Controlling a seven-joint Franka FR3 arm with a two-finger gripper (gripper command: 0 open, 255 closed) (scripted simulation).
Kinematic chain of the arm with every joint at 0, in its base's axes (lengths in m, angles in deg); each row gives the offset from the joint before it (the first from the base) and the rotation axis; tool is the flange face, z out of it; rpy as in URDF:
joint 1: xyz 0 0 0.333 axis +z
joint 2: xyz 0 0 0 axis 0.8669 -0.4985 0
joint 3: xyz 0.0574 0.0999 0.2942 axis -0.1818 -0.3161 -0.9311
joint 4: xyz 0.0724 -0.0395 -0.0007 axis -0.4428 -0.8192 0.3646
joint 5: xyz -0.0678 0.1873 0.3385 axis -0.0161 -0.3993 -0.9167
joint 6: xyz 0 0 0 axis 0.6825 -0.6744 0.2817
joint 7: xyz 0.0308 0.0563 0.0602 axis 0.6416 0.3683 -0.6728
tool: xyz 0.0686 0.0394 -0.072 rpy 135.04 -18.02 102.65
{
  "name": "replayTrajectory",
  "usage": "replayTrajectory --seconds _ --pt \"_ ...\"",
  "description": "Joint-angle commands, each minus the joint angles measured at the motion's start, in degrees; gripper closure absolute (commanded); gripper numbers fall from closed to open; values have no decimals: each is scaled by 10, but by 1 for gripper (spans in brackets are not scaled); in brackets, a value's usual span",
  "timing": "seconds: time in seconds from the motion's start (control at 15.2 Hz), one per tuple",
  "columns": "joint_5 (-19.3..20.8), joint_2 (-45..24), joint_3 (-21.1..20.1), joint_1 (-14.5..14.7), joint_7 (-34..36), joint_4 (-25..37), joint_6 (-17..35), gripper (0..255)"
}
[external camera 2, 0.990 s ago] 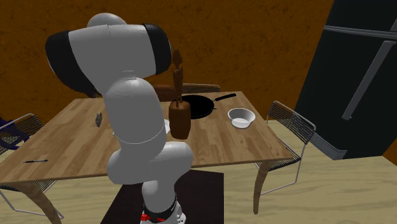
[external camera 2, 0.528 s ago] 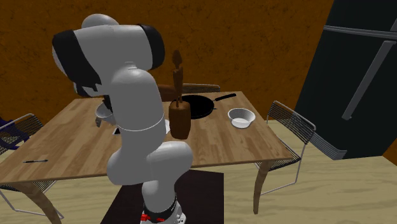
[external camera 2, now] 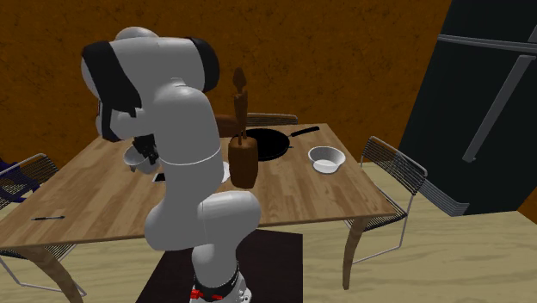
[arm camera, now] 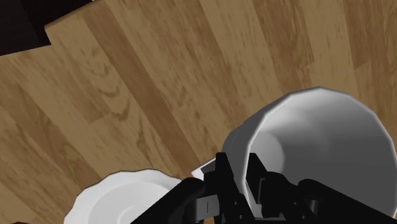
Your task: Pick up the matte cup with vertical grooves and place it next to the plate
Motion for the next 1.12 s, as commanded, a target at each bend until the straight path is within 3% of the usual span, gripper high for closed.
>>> replayTrajectory --seconds 0.0,1.06 --pt "6 -10 0 0 4 -7 17 255" --pt "98 -119 27 18 66 -29 140 255"
